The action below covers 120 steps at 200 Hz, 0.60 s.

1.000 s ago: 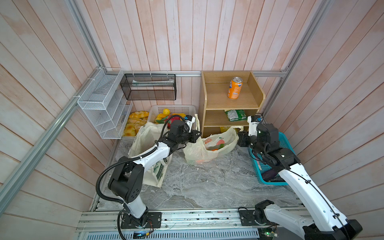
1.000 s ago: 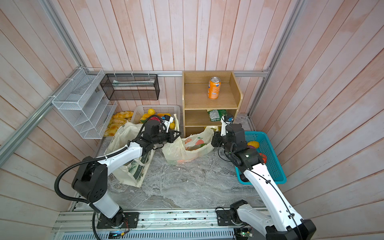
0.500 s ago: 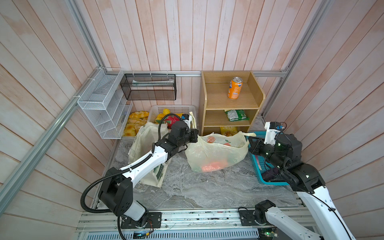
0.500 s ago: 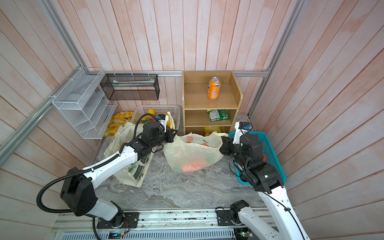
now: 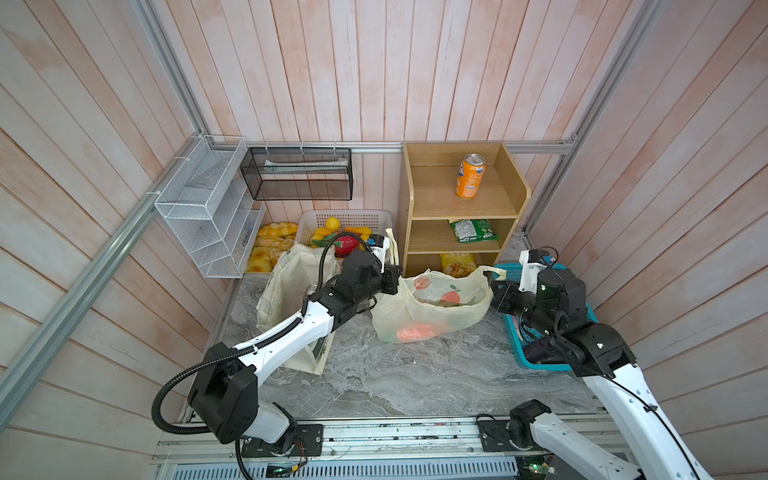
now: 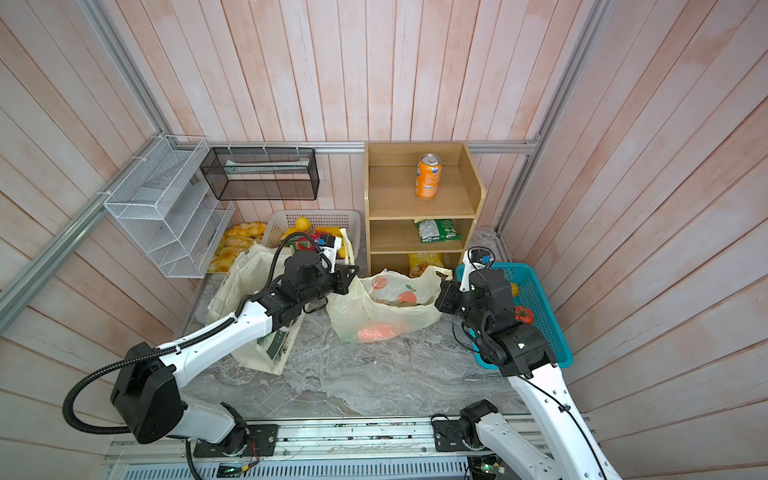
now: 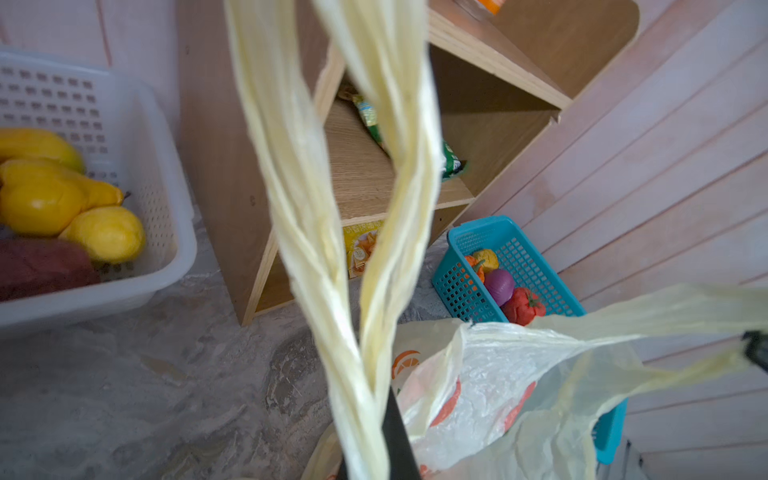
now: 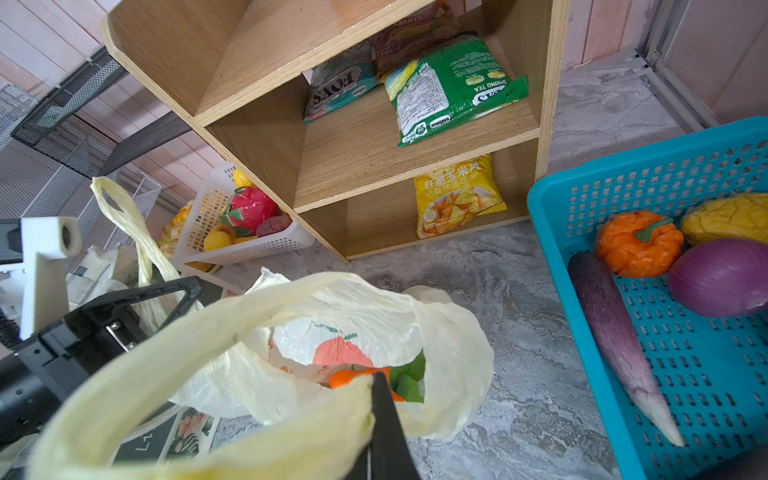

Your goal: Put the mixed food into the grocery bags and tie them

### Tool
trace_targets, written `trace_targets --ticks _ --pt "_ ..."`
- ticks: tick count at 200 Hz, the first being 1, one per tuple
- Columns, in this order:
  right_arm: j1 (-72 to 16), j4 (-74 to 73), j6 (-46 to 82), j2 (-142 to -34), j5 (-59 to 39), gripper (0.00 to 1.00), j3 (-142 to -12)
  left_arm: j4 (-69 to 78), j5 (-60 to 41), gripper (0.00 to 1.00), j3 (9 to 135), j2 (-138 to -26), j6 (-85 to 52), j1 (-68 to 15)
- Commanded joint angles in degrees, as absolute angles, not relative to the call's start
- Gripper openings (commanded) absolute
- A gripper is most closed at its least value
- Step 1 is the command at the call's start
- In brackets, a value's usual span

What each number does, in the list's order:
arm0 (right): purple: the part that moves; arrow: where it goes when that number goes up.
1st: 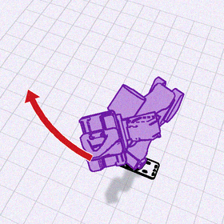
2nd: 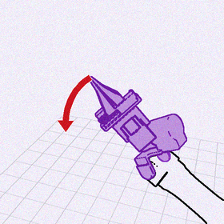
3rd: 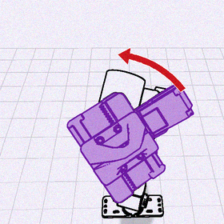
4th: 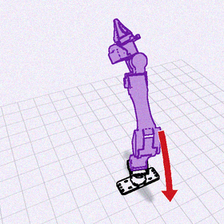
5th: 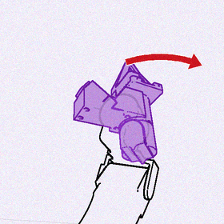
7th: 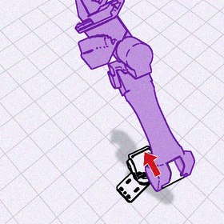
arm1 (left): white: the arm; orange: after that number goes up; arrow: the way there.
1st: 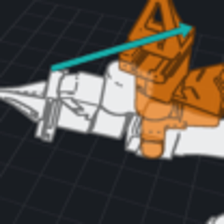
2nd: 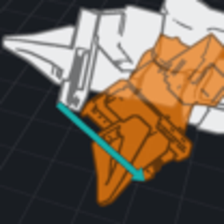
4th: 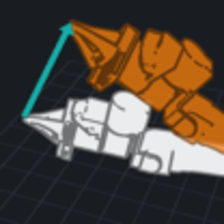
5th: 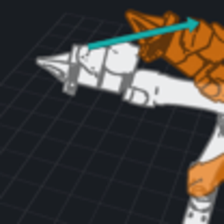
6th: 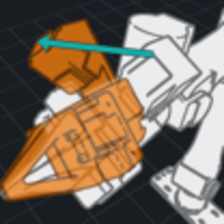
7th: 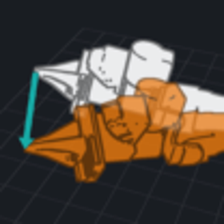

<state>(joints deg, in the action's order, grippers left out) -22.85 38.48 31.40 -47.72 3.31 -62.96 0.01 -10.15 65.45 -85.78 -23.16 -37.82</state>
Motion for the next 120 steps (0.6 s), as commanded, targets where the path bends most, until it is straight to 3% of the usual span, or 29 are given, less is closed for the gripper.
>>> trace_targets --ticks 1,51,120 --pt "-23.2 37.4 31.6 -47.5 2.4 0.0 -61.1 -2.9 -17.8 0.0 70.6 -89.9 -11.3 -37.7" --pt "-23.2 38.2 30.6 -47.2 4.0 0.0 -60.6 -5.3 -21.5 0.0 73.2 -93.0 -6.8 -37.7" --pt "-22.4 39.7 26.9 -49.8 8.1 0.11 -65.0 -4.0 -23.0 0.0 72.9 -92.9 -7.1 -37.7"
